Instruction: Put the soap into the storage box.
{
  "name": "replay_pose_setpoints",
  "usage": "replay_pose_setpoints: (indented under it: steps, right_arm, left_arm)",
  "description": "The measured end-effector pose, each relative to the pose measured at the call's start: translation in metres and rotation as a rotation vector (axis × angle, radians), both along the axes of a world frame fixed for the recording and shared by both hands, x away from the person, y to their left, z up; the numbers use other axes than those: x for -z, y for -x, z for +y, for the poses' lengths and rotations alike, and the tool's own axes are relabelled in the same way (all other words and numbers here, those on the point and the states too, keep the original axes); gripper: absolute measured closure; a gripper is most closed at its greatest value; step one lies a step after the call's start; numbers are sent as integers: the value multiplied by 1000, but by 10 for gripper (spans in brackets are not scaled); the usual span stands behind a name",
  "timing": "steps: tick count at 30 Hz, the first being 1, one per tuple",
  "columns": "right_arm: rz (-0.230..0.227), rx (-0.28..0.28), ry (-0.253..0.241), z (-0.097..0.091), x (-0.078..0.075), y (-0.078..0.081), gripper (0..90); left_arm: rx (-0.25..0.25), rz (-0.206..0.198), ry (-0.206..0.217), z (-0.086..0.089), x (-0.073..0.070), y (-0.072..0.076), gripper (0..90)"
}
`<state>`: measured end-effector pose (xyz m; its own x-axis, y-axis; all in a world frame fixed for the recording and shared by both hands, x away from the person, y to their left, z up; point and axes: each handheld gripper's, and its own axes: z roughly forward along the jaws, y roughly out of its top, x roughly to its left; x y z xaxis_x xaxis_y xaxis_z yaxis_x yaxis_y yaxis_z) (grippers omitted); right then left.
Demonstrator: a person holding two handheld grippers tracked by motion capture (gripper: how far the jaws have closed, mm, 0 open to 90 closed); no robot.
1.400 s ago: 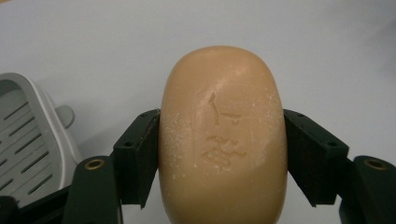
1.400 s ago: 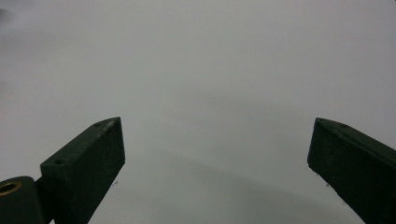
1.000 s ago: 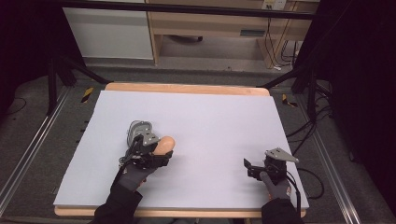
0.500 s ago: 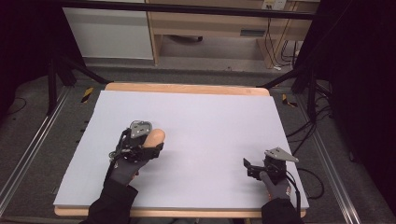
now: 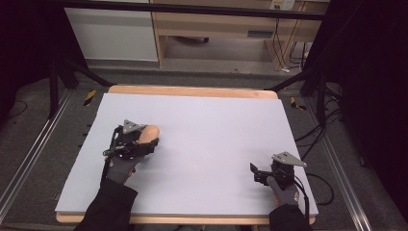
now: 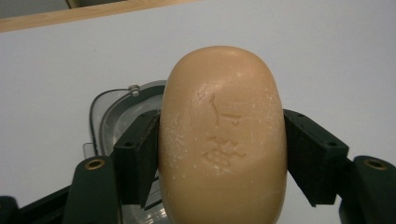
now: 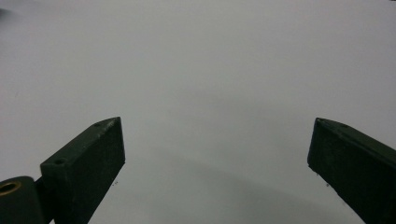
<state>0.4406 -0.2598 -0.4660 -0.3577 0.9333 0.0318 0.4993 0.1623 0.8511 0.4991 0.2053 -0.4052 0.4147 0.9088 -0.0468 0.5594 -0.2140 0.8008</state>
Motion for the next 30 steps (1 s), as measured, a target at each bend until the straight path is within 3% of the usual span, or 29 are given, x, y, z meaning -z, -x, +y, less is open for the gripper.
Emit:
replay_pose_setpoints:
  steps: [6, 30]
  right_arm:
    - [-1, 1, 3, 1, 0, 0, 43]
    - [5, -6, 16, 2, 2, -1, 43]
  left_arm:
    - [-34, 9, 12, 8, 5, -6, 318]
    - [-53, 51, -14, 10, 25, -18, 318]
